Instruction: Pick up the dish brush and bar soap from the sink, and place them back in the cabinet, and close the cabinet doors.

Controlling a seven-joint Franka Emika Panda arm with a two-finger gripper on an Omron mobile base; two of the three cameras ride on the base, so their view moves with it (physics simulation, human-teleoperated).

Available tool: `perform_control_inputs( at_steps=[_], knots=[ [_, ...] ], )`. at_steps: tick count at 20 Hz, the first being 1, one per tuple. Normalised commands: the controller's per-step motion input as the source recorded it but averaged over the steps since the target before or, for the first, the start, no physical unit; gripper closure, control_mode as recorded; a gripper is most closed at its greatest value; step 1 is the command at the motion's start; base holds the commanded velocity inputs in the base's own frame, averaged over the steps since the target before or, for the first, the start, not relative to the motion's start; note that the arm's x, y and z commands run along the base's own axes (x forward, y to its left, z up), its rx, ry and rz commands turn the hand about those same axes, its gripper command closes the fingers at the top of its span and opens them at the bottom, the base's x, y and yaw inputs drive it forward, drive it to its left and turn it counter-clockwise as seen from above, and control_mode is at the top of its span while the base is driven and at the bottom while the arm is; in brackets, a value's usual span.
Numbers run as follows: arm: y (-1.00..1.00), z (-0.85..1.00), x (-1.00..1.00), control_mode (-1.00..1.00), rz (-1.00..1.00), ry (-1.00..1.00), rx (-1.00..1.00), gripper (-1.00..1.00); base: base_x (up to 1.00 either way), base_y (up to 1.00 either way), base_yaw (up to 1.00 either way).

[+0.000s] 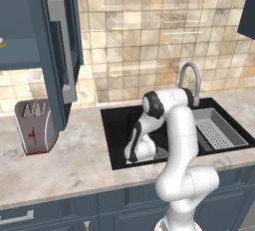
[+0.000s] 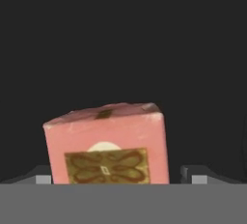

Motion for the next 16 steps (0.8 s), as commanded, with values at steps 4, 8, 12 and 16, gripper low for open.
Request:
perform_control_inputs(
  at_steps=[4, 8, 12, 16],
  knots=[
    [0.00, 0.00, 0.00, -1.00, 0.00, 0.00, 0.00, -1.00, 0.00, 0.00, 0.00],
    [0.00, 0.00, 0.00, -1.00, 0.00, 0.00, 0.00, -1.00, 0.00, 0.00, 0.00],
    [0.00, 0.00, 0.00, -1.00, 0.00, 0.00, 0.00, -1.00, 0.00, 0.00, 0.00],
    [0.00, 0.00, 0.00, -1.00, 0.00, 0.00, 0.00, -1.00, 0.00, 0.00, 0.00]
  ],
)
